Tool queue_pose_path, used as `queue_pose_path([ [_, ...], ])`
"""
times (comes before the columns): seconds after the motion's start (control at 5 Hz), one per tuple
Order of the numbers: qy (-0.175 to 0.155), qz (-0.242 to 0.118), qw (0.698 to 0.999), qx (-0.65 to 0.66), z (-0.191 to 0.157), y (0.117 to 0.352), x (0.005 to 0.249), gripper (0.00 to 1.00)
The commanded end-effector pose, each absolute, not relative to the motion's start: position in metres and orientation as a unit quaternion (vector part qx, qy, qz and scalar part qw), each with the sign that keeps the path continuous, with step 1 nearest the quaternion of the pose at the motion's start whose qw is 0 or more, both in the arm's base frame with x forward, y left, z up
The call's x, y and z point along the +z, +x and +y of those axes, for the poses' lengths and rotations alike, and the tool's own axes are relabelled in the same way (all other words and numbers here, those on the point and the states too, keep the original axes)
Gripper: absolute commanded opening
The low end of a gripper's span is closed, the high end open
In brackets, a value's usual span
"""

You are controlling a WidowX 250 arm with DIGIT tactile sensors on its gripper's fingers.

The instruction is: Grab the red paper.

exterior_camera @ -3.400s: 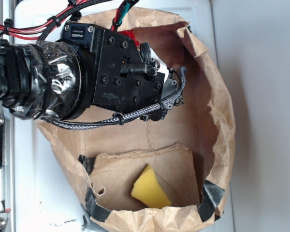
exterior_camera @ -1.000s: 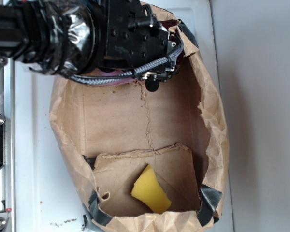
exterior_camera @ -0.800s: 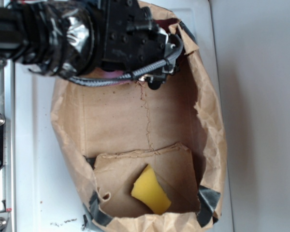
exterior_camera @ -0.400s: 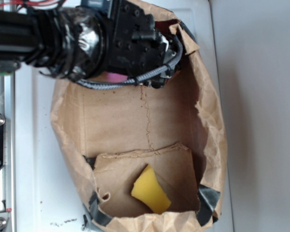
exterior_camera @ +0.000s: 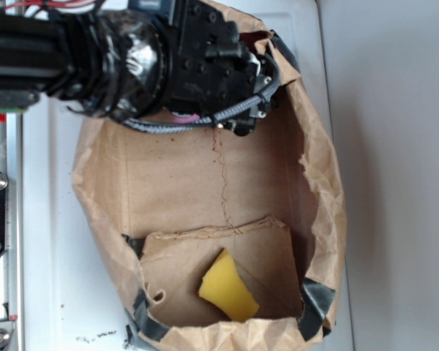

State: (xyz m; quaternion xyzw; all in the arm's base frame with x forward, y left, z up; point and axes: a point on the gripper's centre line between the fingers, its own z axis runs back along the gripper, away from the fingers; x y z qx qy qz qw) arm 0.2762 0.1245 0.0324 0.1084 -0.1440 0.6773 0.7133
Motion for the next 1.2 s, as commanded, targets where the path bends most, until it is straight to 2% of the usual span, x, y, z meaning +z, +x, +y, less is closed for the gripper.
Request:
queue_pose_path([
  [0.0,0.079,-0.173,0.727,0.66,0.126,0.274,0.076,0.0],
  [0.2,0.07,-0.177,0.737,0.649,0.124,0.269,0.085,0.0],
  [0.4,0.053,-0.179,0.759,0.624,0.121,0.262,0.1,0.0],
  [0.6,0.044,-0.168,0.786,0.593,0.121,0.258,0.108,0.0],
  [0.8,0.041,-0.158,0.83,0.533,0.118,0.254,0.119,0.0],
  [1.0,0.047,-0.148,0.859,0.488,0.111,0.253,0.132,0.0],
])
